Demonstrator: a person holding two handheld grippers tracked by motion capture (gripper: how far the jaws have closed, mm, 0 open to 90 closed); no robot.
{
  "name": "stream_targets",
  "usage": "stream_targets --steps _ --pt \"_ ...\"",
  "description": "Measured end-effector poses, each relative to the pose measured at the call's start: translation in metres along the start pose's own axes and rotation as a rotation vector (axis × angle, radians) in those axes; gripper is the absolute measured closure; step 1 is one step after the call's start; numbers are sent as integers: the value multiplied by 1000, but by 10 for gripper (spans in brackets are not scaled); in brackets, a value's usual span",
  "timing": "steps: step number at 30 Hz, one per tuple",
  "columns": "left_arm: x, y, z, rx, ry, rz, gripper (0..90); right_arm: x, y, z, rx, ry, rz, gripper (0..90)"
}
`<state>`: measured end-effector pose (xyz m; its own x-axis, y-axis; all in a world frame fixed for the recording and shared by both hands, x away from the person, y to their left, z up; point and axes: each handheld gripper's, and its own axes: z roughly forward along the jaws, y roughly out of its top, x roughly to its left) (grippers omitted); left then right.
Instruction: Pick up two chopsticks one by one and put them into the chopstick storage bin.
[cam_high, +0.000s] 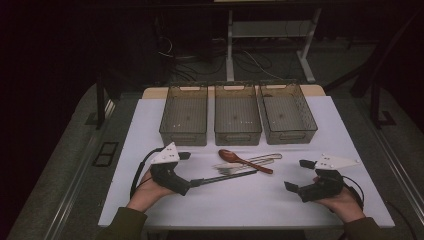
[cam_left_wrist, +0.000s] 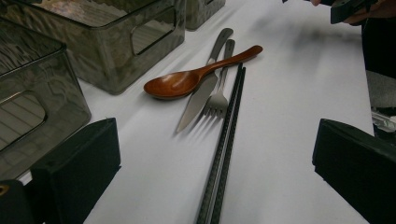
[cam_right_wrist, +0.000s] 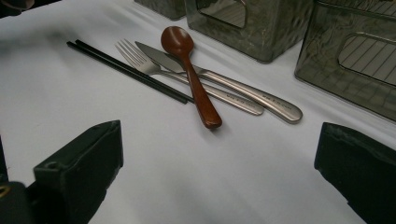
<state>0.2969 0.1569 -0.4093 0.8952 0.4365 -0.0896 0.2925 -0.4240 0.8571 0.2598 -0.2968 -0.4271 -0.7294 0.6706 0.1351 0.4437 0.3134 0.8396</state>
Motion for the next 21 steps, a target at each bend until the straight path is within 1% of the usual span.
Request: stream_targets --steps 5,12,16,21 --pt "-1 3 6 10 -12 13 2 0 0 0 -2 3 1 7" --pt "0 8 15 17 -28 19 20 0 0 0 -2 -1 4 7" --pt "0 10 18 11 -28 24 31 -1 1 -1 -16 -1 5 7" --pt "1 12 24 28 -31 32 58 2 1 -2 -17 -11 1 7"
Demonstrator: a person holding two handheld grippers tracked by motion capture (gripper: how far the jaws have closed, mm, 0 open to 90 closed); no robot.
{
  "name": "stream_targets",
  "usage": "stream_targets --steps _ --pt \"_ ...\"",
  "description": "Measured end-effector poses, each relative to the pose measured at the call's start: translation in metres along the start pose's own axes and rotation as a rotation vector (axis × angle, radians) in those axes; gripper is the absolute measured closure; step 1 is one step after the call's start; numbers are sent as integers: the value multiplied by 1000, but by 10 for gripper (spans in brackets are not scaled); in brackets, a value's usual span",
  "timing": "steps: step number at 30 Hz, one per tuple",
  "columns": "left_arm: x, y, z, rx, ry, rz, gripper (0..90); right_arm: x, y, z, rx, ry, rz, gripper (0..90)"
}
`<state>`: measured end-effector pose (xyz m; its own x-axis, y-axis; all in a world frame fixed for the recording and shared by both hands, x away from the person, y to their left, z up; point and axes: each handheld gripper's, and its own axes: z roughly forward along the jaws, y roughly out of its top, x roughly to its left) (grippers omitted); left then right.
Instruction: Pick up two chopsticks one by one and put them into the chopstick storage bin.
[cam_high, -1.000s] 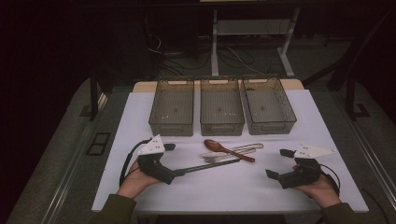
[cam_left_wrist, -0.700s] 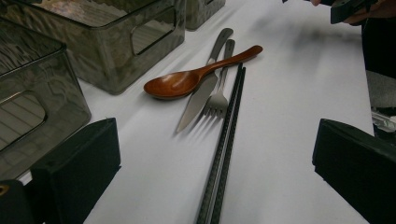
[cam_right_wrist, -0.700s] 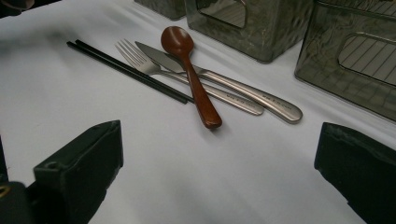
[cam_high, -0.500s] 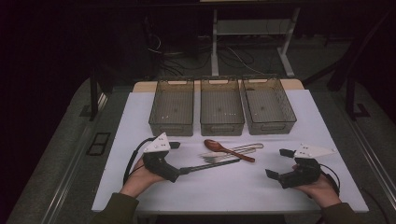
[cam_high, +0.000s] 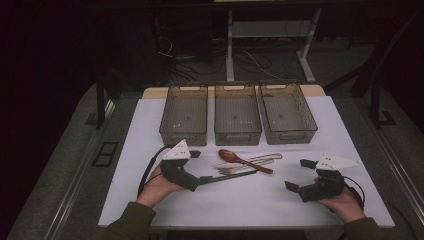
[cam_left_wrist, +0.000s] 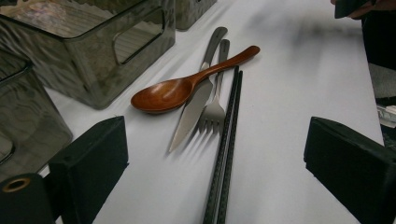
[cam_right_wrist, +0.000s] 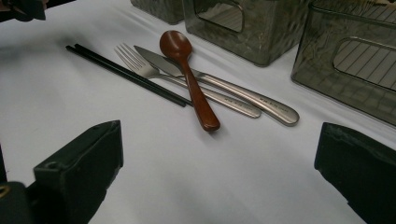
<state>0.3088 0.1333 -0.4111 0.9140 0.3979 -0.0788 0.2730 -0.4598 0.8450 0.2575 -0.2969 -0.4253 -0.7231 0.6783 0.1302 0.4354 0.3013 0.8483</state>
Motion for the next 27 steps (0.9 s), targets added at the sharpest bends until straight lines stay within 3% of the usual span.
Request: stream_targets --steps 19,22,27 --pt "1 2 15 15 -66 7 222 -1 2 2 -13 19 6 7" --pt "3 4 19 19 -95 3 285 -1 2 2 -20 16 12 7" --pt "1 3 26 55 -100 34 411 -1 2 2 -20 12 12 7"
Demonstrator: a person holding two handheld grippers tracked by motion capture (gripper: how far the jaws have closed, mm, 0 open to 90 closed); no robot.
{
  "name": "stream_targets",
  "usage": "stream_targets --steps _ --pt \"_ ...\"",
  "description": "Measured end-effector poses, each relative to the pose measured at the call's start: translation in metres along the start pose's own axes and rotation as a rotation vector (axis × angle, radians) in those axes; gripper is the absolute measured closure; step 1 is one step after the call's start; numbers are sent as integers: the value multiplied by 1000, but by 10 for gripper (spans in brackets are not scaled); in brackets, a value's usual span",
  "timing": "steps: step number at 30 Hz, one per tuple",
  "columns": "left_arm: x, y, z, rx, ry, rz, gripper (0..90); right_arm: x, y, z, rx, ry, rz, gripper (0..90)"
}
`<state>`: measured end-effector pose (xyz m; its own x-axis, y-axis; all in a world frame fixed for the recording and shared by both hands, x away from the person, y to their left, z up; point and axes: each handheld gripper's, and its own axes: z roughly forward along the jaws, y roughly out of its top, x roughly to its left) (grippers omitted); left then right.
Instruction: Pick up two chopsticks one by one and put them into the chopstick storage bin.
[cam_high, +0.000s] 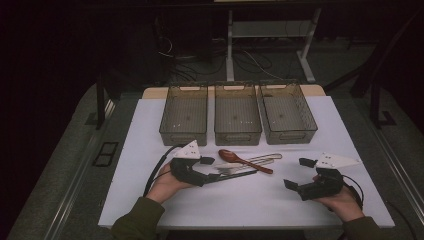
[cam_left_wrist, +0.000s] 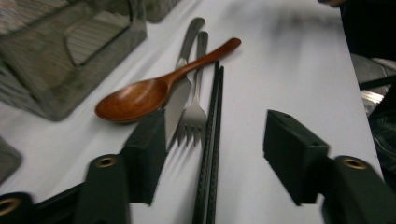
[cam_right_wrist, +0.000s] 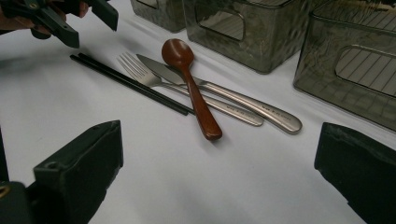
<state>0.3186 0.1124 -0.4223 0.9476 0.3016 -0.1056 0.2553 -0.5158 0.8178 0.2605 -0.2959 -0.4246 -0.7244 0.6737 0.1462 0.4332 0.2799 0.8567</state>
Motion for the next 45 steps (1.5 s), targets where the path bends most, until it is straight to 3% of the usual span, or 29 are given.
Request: stream_targets --steps 6,11,18,28,34,45 --pt "1 -4 1 50 -11 3 567 1 0 0 3 3 -6 7" --pt "4 -10 2 102 -17 2 655 1 0 0 4 4 -5 7" --pt "7 -14 4 136 -12 -10 738 1 0 1 9 10 -8 7" --pt "10 -18 7 155 -17 -11 794 1 0 1 9 10 -8 7" --pt "8 -18 3 145 -43 -8 830 1 0 1 10 9 -7 7" --pt "4 -20 8 171 -53 10 836 1 0 1 10 12 -6 7"
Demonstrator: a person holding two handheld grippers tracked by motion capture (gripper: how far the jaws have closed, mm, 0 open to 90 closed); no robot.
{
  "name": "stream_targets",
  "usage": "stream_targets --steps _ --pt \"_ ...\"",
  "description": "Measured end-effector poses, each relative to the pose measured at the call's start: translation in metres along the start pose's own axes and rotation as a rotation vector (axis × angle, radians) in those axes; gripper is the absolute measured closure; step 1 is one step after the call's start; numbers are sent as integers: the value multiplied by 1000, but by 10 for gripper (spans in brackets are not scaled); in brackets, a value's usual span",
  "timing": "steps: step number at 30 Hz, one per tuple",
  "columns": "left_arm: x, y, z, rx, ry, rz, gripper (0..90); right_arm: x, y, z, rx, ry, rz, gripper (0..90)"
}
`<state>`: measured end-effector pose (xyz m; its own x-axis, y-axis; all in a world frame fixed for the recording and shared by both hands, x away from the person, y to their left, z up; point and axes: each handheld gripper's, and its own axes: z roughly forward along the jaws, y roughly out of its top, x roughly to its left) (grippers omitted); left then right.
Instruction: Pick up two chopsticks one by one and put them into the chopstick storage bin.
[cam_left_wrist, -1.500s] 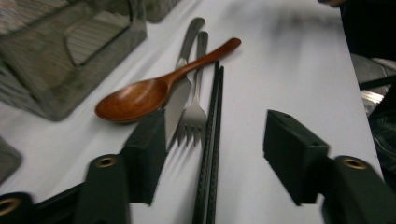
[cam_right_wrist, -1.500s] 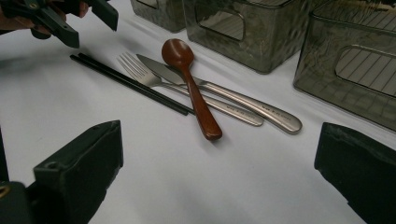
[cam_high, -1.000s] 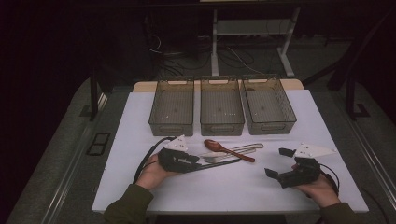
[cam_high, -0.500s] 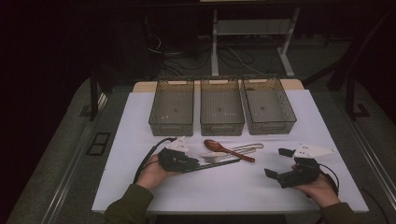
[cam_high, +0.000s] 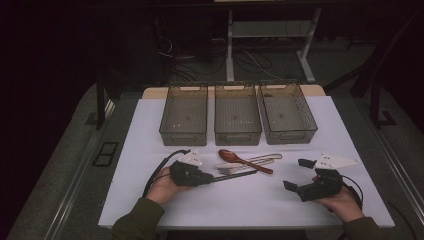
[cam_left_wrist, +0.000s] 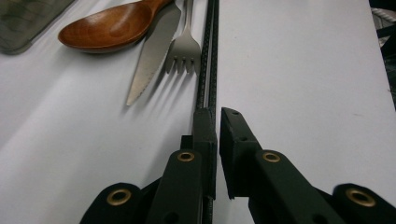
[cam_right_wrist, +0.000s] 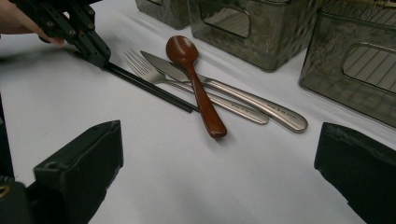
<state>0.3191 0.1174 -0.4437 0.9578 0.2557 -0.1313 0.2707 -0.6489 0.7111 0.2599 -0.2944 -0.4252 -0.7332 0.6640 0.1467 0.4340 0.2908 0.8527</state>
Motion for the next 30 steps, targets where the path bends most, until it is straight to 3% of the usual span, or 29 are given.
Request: stream_targets --steps 11,21,30 --pt "-4 0 1 8 37 32 826 0 0 0 -1 4 -1 7" --pt "-6 0 5 23 28 43 823 0 0 0 0 8 -1 7" --pt "-11 -2 7 25 56 64 827 0 0 1 5 13 -5 7"
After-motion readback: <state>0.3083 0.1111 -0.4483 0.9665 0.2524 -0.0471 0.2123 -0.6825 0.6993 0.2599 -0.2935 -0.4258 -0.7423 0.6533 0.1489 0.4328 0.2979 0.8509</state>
